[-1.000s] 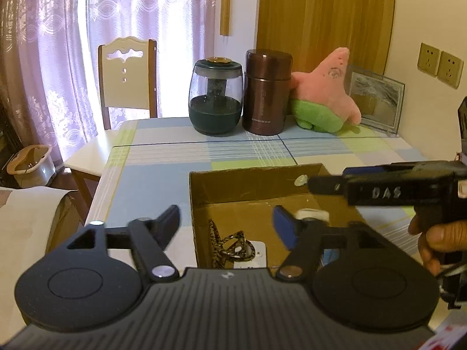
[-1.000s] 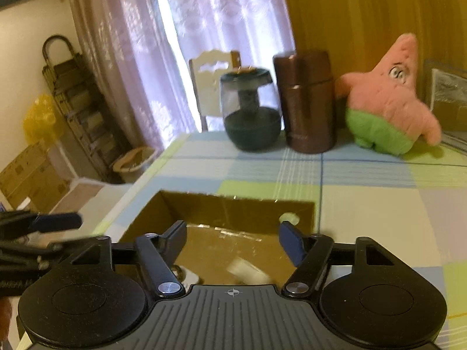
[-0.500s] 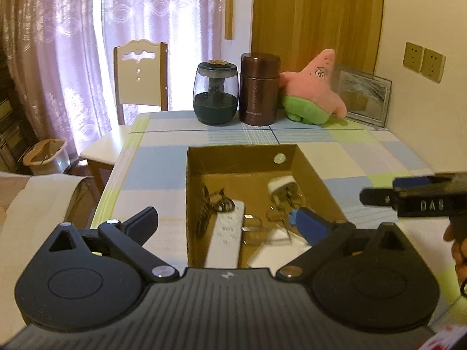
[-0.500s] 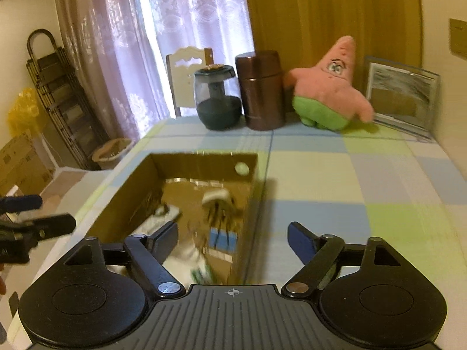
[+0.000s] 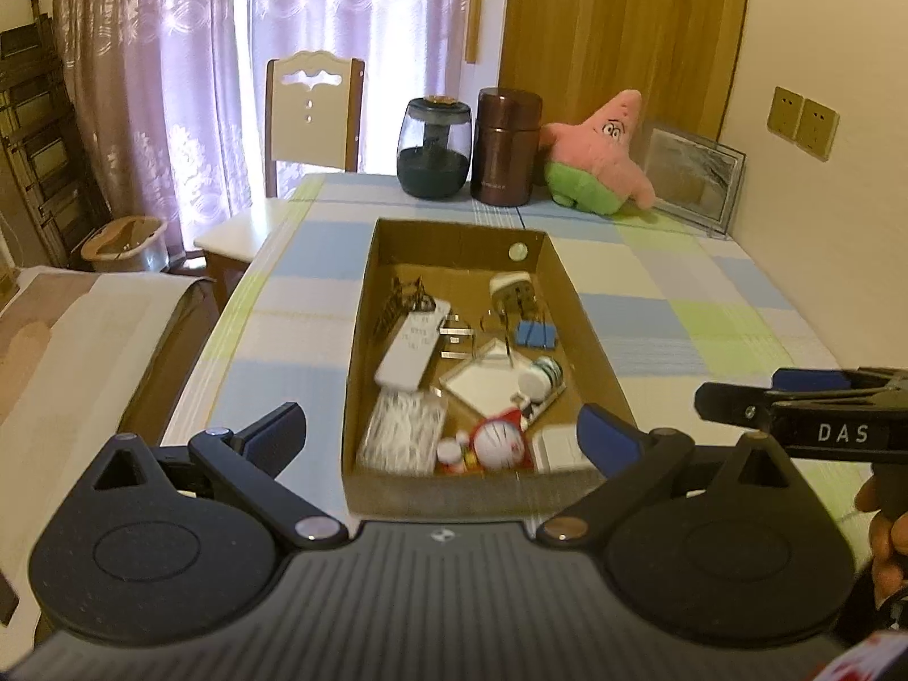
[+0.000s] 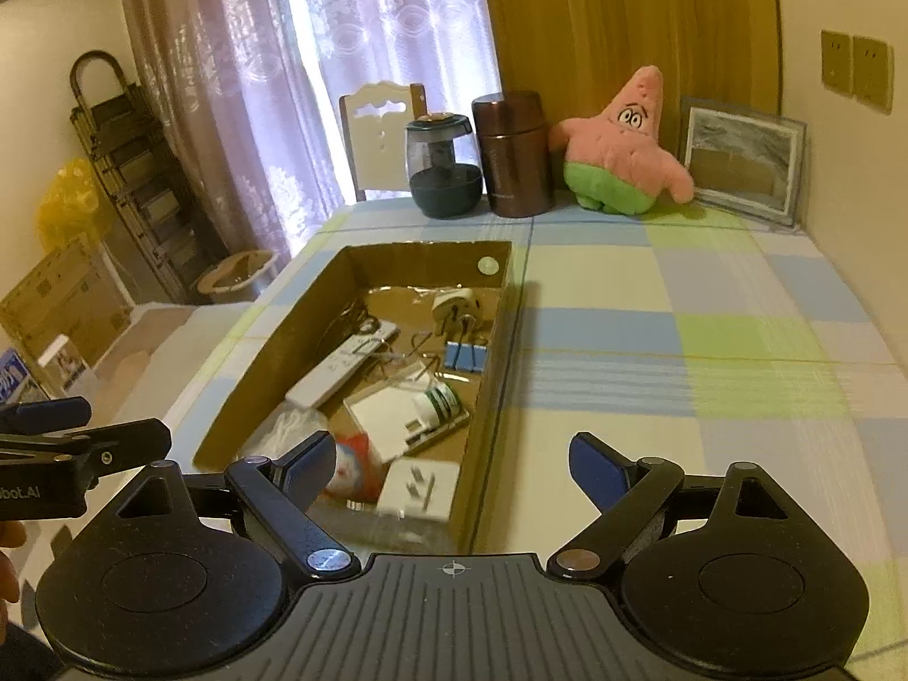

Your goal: Organize rigid objects

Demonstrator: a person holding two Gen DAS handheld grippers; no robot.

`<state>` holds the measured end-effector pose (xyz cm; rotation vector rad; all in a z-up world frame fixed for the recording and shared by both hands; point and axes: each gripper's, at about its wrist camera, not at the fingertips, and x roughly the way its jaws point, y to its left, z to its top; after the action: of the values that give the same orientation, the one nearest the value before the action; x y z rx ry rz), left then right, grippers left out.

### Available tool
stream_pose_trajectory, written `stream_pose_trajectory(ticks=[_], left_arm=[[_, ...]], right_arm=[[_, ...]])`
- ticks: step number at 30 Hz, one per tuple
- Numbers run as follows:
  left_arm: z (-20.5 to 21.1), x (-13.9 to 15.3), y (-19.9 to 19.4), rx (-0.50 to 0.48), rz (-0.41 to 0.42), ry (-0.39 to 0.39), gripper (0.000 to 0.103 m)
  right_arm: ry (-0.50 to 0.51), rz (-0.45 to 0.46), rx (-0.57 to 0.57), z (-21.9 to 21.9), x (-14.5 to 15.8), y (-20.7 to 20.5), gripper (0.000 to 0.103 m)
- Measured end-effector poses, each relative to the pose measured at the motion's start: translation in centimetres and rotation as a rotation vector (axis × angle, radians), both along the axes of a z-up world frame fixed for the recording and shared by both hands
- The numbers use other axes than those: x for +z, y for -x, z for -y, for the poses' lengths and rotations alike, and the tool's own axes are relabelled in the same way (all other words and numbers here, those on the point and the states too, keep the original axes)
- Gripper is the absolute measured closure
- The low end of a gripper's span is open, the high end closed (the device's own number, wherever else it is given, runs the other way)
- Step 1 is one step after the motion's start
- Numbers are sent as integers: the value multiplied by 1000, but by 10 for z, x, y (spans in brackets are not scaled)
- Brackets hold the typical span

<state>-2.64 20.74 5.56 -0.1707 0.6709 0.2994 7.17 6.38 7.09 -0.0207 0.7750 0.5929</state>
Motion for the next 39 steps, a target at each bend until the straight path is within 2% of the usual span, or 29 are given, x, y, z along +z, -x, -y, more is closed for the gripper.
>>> stream_pose_trajectory(ticks=[11, 18, 39], left_arm=[[38, 1, 47, -6, -32, 43, 3], [55, 2, 64, 3, -35, 30, 3], [78, -12, 74, -31, -82, 11, 3]], right_arm=[[56, -13, -20, 30, 11, 63, 16], [89, -4, -29, 39, 13, 92, 16], [107, -39, -56, 52, 4, 106, 16]])
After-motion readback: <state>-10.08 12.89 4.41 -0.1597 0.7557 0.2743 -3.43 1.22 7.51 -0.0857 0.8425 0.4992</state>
